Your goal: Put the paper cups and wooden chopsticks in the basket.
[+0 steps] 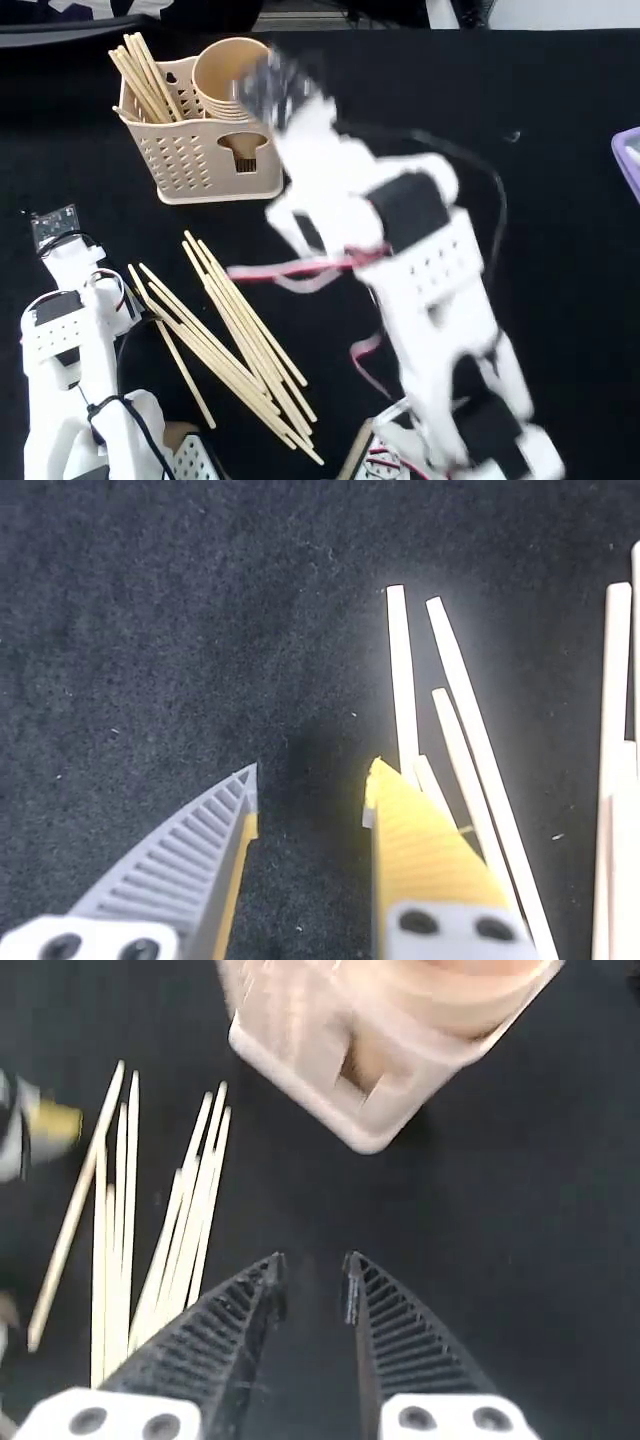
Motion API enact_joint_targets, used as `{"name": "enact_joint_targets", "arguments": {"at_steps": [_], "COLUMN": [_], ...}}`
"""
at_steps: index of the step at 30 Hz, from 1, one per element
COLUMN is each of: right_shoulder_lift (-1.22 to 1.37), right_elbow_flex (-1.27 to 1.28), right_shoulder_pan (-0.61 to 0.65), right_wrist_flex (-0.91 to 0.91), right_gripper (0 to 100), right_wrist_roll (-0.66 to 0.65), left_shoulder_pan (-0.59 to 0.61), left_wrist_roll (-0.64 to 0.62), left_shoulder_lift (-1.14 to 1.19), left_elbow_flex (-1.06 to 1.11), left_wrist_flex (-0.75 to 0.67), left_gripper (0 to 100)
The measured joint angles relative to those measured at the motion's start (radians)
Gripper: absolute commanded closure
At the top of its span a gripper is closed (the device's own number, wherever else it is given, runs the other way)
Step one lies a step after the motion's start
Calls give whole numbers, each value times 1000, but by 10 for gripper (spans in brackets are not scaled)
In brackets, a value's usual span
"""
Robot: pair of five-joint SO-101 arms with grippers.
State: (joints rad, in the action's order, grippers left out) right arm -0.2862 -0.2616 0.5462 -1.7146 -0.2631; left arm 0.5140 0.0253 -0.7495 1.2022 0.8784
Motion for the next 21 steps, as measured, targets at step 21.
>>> {"name": "enact_joint_targets", "arguments": {"at_steps": [21], "right_shoulder_lift": [-387], "right_elbow_flex": [1476], "right_shoulder_pan": [-190], "right_wrist_flex": [1071], "right_gripper": [891], "right_wrist_roll": [78], "left_shoulder_pan": [0], "left_wrist_roll": [0], "left_shoulder_lift": [0], "left_elbow_flex": [-112], "left_wrist_flex": [75], "left_gripper": [815]}}
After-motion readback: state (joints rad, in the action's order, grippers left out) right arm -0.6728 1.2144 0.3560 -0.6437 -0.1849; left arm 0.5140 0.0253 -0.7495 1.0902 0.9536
